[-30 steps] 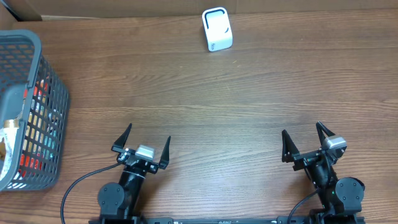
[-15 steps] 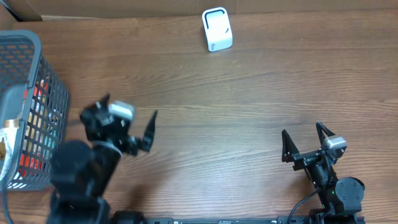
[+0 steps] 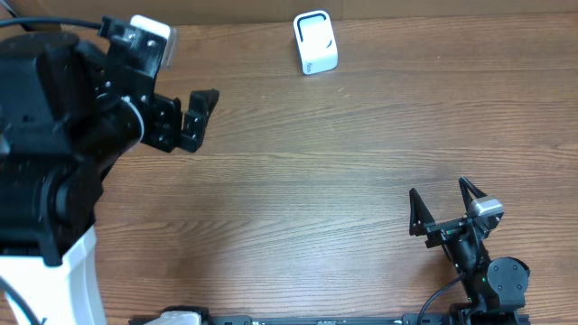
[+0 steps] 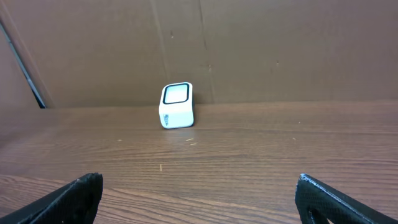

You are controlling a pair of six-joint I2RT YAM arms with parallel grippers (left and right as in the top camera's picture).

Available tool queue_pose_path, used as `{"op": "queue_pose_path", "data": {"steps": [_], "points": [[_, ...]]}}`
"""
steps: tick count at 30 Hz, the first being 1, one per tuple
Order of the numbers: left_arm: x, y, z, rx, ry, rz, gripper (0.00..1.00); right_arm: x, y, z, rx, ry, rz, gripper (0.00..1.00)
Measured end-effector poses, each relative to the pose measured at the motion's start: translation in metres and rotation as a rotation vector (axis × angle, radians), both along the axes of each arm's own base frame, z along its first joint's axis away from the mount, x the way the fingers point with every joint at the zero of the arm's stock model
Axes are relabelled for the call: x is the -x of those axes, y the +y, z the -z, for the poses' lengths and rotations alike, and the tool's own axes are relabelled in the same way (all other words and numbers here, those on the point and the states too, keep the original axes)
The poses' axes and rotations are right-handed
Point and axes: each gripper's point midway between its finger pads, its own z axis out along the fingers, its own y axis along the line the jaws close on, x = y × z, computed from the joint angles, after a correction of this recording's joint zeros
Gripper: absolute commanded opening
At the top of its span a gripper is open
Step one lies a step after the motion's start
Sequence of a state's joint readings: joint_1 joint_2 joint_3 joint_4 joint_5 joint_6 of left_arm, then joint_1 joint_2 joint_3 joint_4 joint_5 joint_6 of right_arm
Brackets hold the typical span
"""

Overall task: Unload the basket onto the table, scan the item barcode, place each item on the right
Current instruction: 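Move the left gripper over the grey basket and reach inside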

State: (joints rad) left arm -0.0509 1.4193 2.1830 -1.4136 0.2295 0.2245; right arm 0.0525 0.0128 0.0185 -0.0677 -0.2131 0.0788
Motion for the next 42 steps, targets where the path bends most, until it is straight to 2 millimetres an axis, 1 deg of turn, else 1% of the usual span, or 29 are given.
{"op": "queue_pose_path", "data": {"steps": [3,4,6,7,8,9,10,12,13,14,15,17,18,19,21,22,23,27,28,30,31,32,33,34,35,36,37,39,42], "points": [[-0.008,0.002,0.011,-0.003,0.044,-0.015,1.00,0.000,0.000,0.000,0.000,0.000,0.000,1.00],[-0.013,0.006,0.016,-0.014,0.059,-0.043,1.00,0.000,0.000,0.000,0.000,0.001,0.000,1.00],[-0.025,0.025,0.026,-0.033,0.093,-0.163,1.00,0.000,0.000,0.000,0.000,0.000,0.000,1.00],[-0.029,0.041,0.029,-0.040,0.106,-0.246,1.00,0.000,0.000,0.000,0.000,0.000,0.000,1.00],[-0.034,0.068,0.034,-0.050,0.122,-0.368,1.00,0.000,0.000,0.000,0.000,0.000,0.000,1.00],[-0.036,0.086,0.037,-0.055,0.133,-0.443,1.00,0.000,0.000,0.000,0.000,0.000,0.000,1.00],[-0.036,0.109,0.041,-0.053,0.148,-0.543,1.00,0.000,0.000,0.000,0.000,0.000,0.000,1.00],[-0.032,0.148,0.048,-0.034,0.170,-0.714,1.00,0.000,0.000,0.000,0.000,0.000,0.000,1.00],[-0.027,0.174,0.052,-0.016,0.181,-0.819,0.98,0.000,0.000,0.000,0.000,0.000,0.000,1.00],[-0.023,0.192,0.054,0.002,0.187,-0.897,0.93,0.000,0.000,0.000,0.000,0.000,0.000,1.00],[-0.016,0.211,0.056,0.026,0.190,-0.978,0.95,0.000,0.000,0.000,0.000,0.000,0.000,1.00],[-0.002,0.243,0.057,0.081,0.181,-1.117,0.98,0.000,0.000,0.000,0.000,0.000,0.000,1.00],[0.006,0.256,0.057,0.108,0.171,-1.179,0.98,0.000,0.000,0.000,0.000,0.000,0.000,1.00],[0.018,0.275,0.055,0.144,0.151,-1.271,1.00,0.000,0.000,0.000,0.000,0.000,0.000,1.00],[0.031,0.299,0.050,0.193,0.101,-1.380,1.00,0.000,0.000,0.000,0.001,0.000,0.000,1.00],[0.034,0.307,0.049,0.209,0.082,-1.414,1.00,0.000,0.000,0.000,0.000,0.000,0.000,1.00],[0.042,0.319,0.051,0.221,0.075,-1.462,1.00,0.000,0.000,0.000,0.000,0.000,0.000,1.00],[0.058,0.338,0.067,0.217,0.112,-1.551,1.00,0.000,0.000,0.000,0.000,0.000,0.000,1.00],[0.059,0.349,0.082,0.211,0.147,-1.580,1.00,0.000,0.000,0.000,0.000,0.001,0.000,1.00],[0.048,0.361,0.098,0.202,0.176,-1.573,1.00,0.000,0.000,0.000,0.000,0.001,0.000,1.00],[0.038,0.370,0.112,0.190,0.209,-1.554,1.00,0.000,0.000,0.000,0.000,0.000,0.000,1.00],[0.031,0.375,0.123,0.181,0.239,-1.537,1.00,0.000,0.000,0.000,0.000,0.000,0.000,1.00],[0.023,0.380,0.139,0.171,0.282,-1.516,0.99,0.000,0.000,0.000,0.000,0.000,0.000,1.00],[0.020,0.383,0.149,0.167,0.313,-1.505,0.99,0.000,0.000,0.000,0.000,0.000,0.000,1.00],[0.014,0.387,0.167,0.154,0.368,-1.480,0.99,0.000,0.000,0.000,0.000,0.000,0.000,1.00],[0.010,0.389,0.178,0.147,0.402,-1.464,0.99,0.000,0.000,0.000,0.000,0.000,0.000,1.00],[0.004,0.391,0.196,0.139,0.451,-1.430,0.99,0.000,0.000,0.000,0.000,0.000,0.000,1.00],[-0.007,0.391,0.218,0.143,0.506,-1.350,0.99,0.000,0.000,0.000,0.000,0.001,0.000,1.00],[-0.019,0.389,0.239,0.146,0.556,-1.254,0.98,0.000,0.000,0.000,0.000,0.000,0.000,1.00]]}}
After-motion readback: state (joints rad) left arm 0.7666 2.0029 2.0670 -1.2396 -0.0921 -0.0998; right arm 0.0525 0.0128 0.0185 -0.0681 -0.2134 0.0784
